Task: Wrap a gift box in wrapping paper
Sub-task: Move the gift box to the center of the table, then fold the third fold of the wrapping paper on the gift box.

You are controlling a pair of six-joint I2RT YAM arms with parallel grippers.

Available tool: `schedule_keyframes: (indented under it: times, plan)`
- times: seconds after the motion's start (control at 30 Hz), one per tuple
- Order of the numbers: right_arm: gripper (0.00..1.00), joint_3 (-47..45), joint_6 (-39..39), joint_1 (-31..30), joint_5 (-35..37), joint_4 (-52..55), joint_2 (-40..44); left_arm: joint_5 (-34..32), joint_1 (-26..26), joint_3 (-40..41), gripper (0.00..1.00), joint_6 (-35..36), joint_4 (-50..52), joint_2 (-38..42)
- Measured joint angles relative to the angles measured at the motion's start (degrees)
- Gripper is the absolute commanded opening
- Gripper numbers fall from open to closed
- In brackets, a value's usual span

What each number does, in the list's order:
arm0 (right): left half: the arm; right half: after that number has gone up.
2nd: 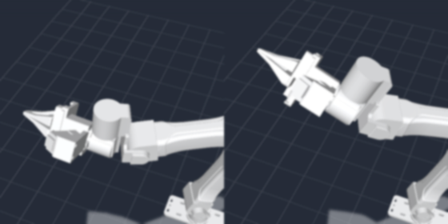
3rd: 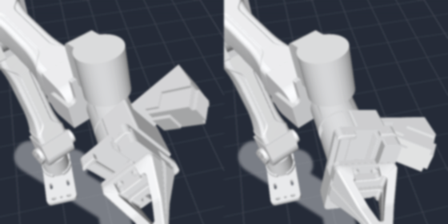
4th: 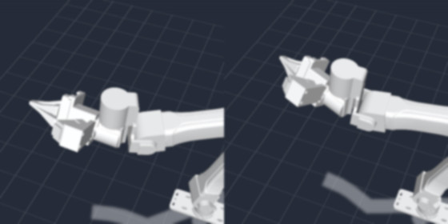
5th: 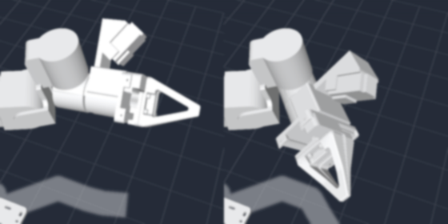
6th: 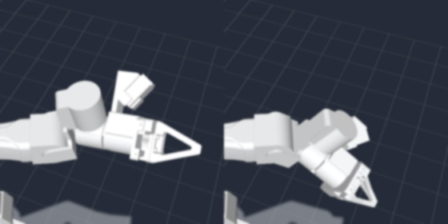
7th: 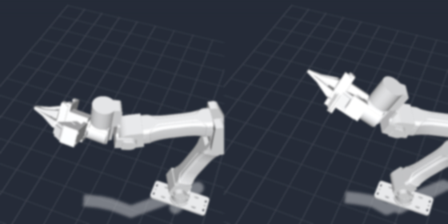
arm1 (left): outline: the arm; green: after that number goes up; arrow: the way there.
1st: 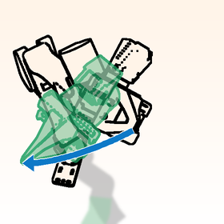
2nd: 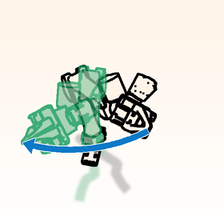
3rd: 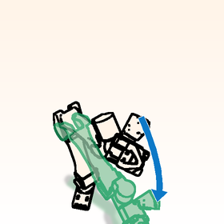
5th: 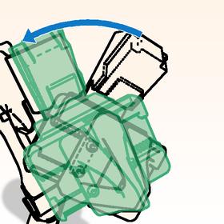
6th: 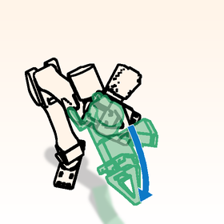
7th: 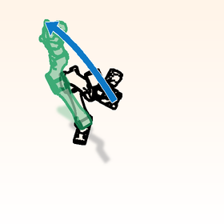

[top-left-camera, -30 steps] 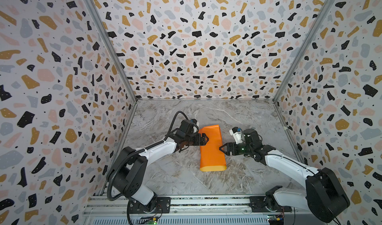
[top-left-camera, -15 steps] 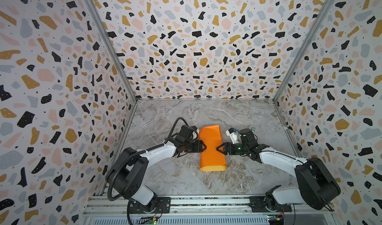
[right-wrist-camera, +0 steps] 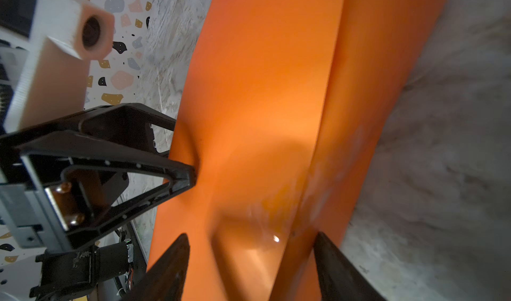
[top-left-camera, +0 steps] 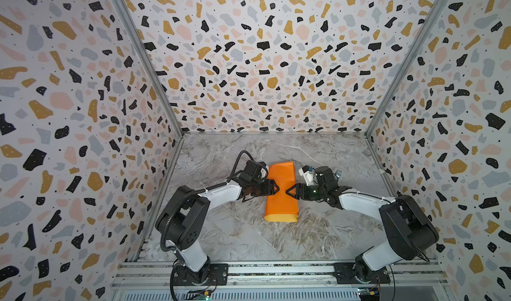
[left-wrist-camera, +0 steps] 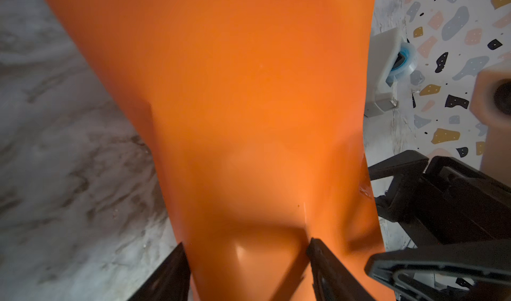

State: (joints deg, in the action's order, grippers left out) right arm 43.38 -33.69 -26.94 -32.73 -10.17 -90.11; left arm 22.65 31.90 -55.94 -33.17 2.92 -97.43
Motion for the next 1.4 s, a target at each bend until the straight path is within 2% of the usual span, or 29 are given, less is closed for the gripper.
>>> schedule_keyframes:
  times: [0.13,0.23,0.33,0.43,0.5,0.63,0.9,1.1,1.27,1.4]
  plan:
    - [0.80,4.37,2.43,1.92,0.35,1.11,-2.67,-0.90,-0.81,-1.86,0.79,0.72,0.13,-0.50]
    - [0.86,5.53,5.92,2.86,2.69,3.67,-1.20,-2.67,-1.14,-1.09,0.85,1.60,0.00,1.68]
    - [0.91,2.80,8.85,2.84,4.68,6.25,4.39,-4.63,-1.38,4.17,0.87,2.82,-0.68,8.55]
    - [0.95,-1.88,10.14,-0.02,5.81,7.78,11.26,-5.20,-1.42,11.80,0.85,3.74,-2.49,16.22]
    - [0.95,-4.22,10.23,-3.48,6.97,8.22,13.62,-5.25,-1.42,16.46,0.81,4.20,-3.52,19.12]
    - [0.91,-6.51,10.08,-6.84,8.37,8.26,13.16,-5.25,-1.33,20.26,0.75,5.81,-3.85,18.93]
    - [0.83,-6.62,9.79,-7.58,12.07,6.95,7.10,-6.10,0.94,20.55,0.78,8.33,-6.25,17.94]
    - [0.80,-6.62,10.64,-7.58,14.97,6.67,5.86,-6.71,2.16,20.76,0.82,8.74,-8.11,18.78]
    - [0.78,-6.62,11.08,-7.58,16.46,5.77,4.79,-9.16,3.41,20.76,0.82,9.84,-8.96,18.21]
    - [0.75,-6.62,11.10,-7.89,17.33,4.83,4.50,-11.82,5.33,20.76,0.77,10.45,-9.01,16.59]
